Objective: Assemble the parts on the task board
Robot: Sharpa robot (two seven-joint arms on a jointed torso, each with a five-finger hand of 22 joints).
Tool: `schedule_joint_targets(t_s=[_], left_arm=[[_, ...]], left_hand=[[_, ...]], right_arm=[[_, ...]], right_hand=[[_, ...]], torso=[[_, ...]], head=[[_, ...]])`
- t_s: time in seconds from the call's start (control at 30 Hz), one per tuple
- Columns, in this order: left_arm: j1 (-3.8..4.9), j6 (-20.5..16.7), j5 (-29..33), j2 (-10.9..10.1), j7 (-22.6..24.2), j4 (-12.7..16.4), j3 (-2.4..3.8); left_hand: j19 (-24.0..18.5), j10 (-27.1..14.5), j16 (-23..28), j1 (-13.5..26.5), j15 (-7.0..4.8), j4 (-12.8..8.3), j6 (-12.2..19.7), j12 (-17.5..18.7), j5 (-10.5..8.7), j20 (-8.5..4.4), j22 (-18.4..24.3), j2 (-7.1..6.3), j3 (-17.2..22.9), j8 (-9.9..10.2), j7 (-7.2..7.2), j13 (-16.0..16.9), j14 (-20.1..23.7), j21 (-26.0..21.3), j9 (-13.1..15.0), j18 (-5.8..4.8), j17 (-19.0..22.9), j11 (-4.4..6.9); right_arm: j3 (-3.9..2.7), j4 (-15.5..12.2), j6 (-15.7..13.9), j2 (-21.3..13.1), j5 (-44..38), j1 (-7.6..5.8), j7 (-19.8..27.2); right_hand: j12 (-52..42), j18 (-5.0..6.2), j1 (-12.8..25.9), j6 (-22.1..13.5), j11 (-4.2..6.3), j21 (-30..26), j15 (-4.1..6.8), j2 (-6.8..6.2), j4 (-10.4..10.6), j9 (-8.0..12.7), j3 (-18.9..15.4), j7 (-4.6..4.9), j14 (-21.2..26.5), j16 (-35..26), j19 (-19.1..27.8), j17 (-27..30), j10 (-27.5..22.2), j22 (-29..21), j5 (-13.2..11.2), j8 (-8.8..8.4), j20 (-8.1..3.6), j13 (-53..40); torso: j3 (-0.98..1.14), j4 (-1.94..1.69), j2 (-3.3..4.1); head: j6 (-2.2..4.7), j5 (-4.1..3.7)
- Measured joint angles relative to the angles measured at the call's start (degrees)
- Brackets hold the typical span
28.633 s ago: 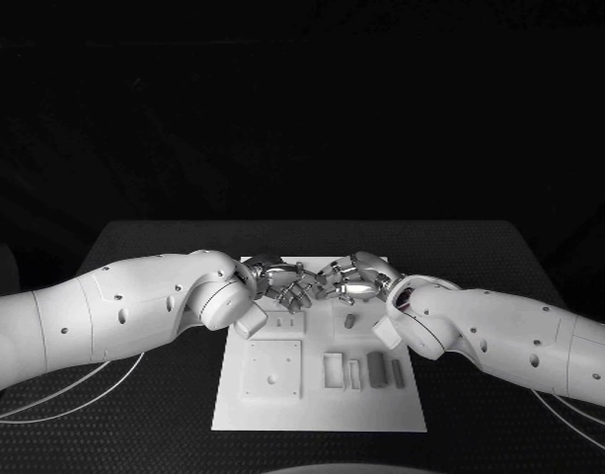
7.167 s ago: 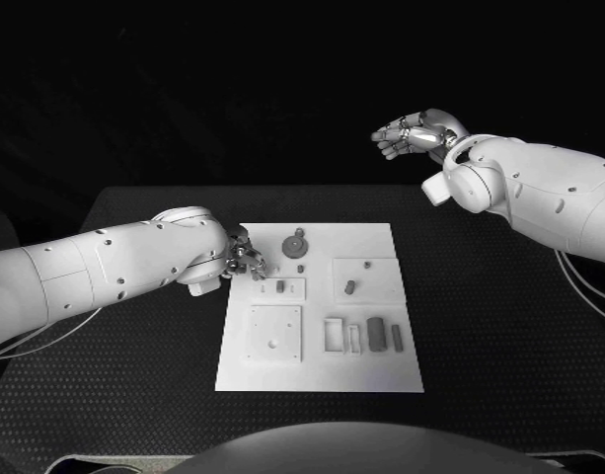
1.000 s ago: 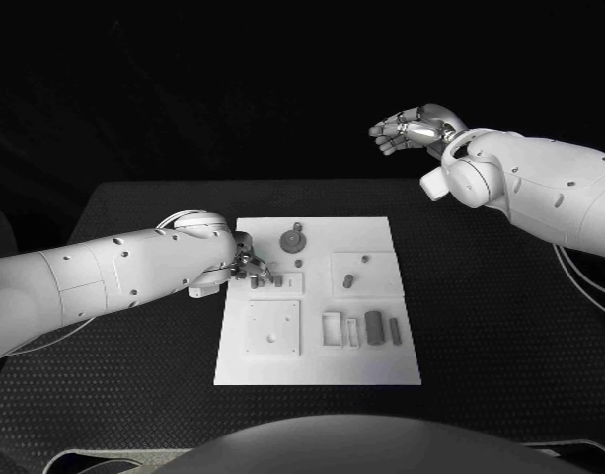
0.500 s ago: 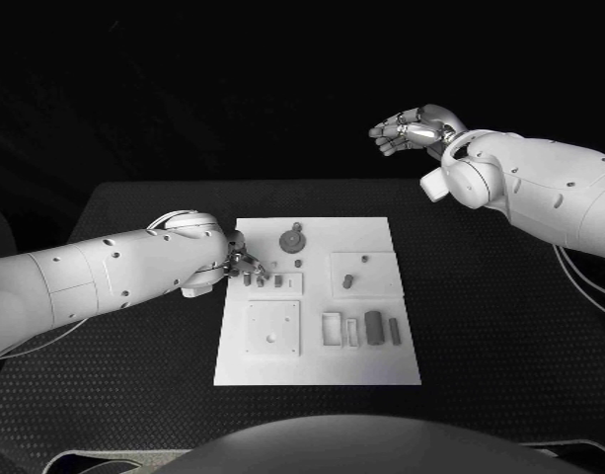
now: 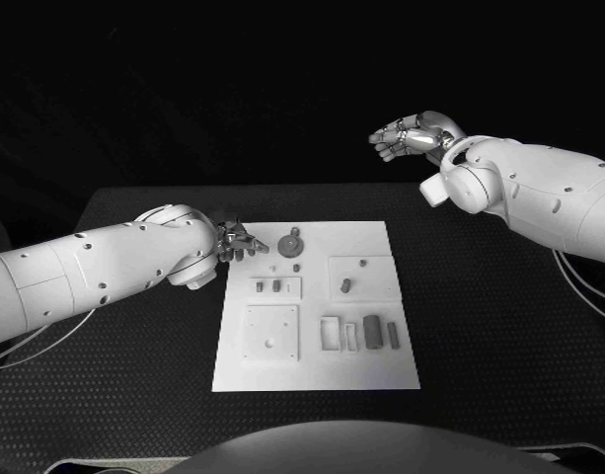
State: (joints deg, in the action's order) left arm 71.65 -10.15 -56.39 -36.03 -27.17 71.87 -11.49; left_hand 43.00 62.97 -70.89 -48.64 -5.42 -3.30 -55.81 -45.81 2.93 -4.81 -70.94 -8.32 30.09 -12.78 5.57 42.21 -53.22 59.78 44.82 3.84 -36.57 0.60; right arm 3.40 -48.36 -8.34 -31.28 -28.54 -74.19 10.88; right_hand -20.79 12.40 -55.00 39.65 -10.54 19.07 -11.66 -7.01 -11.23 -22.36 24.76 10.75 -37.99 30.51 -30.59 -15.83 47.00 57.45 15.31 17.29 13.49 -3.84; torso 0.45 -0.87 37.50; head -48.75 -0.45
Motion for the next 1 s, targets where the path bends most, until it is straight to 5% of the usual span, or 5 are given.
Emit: schedule_joint_targets(t_s=[0.13,0.27,0.5,0.73,1.0], left_arm=[[-0.06,-5.18,3.0,0.93,6.59,-1.06,-0.1],[-0.13,-8.62,1.02,2.83,11.28,-2.27,-0.37],[-1.58,-12.34,-10.01,6.35,16.44,-5.44,-1.0],[-2.7,-13.44,-20.48,8.7,20.14,-7.64,-1.5],[-4.14,-12.19,-27.08,10.53,22.17,-9.07,-1.63]], left_hand=[[-3.83,-4.22,6.33,-6.23,4.29,-5.34,2.27,9.45,1.39,1.02,1.94,0.39,1.75,0.85,1.22,-7.77,3.88,-5.1,-0.28,-1.21,4.35,-2.68],[-3.84,-4.24,7.84,-12.31,5.62,-10.84,2.71,17.14,2.82,1.1,2.15,1.24,3.1,1.04,1.38,-14.29,3.11,-5.99,-1.59,-1.21,5.86,-4.7],[-1.36,0.89,7.81,-17.17,4.59,-13.12,1.61,25.84,1.88,0.67,1.72,-0.28,2.85,1.0,0.64,-20.89,0.57,-6.55,-3.98,-1.22,6.48,-4.46],[-0.8,4.66,7.39,-19.29,4.1,-13.15,-0.92,27.67,3.61,0.52,1.12,-0.32,2.82,0.17,0.03,-22.0,-0.33,-6.55,-4.74,-1.21,6.32,-3.97],[-0.8,0.6,7.39,-19.36,4.1,-13.23,0.09,32.59,3.94,0.52,0.84,-0.27,2.12,1.07,-0.1,-23.97,-0.34,-6.55,-5.75,-1.21,6.32,-4.86]], right_arm=[[0.0,-0.01,0.0,-0.12,0.0,0.01,0.0],[0.0,-0.03,0.0,-0.09,0.0,0.01,0.0],[0.0,-0.04,0.0,-0.04,0.0,0.12,0.0],[0.0,0.0,0.0,-0.01,0.0,0.26,0.0],[0.0,-0.19,0.0,-0.02,0.01,0.26,0.0]], right_hand=[[0.0,0.0,0.0,0.0,0.0,0.0,0.0,0.0,0.0,0.0,0.0,0.0,0.0,0.0,0.0,0.0,0.0,0.0,0.0,0.0,0.0,0.0],[0.0,-0.01,0.0,0.0,0.0,0.0,0.0,0.0,0.0,0.0,0.0,0.0,0.0,0.0,0.0,0.0,0.0,0.06,0.0,0.0,0.0,0.0],[0.0,0.0,0.0,0.0,0.0,0.0,0.0,0.0,0.0,0.01,0.0,0.0,0.0,0.0,0.0,-0.01,0.0,0.05,0.0,0.0,0.0,0.0],[0.0,-0.01,0.0,0.0,0.0,0.0,0.0,0.0,0.0,0.04,0.0,0.0,0.0,0.0,0.0,-0.01,0.0,0.05,0.0,0.0,0.0,0.0],[0.0,0.0,0.0,0.0,0.0,0.0,0.0,0.0,0.0,0.04,0.0,0.0,0.0,0.0,0.0,-0.01,0.0,0.05,0.0,0.0,0.0,0.0]], torso=[[-0.01,-0.06,-0.01],[0.0,-0.09,0.0],[-0.04,-0.01,0.08],[-0.03,0.09,0.12],[0.01,0.08,0.14]], head=[[0.25,-0.06],[0.58,-0.12],[1.12,-0.06],[1.58,-0.16],[1.82,-0.52]])
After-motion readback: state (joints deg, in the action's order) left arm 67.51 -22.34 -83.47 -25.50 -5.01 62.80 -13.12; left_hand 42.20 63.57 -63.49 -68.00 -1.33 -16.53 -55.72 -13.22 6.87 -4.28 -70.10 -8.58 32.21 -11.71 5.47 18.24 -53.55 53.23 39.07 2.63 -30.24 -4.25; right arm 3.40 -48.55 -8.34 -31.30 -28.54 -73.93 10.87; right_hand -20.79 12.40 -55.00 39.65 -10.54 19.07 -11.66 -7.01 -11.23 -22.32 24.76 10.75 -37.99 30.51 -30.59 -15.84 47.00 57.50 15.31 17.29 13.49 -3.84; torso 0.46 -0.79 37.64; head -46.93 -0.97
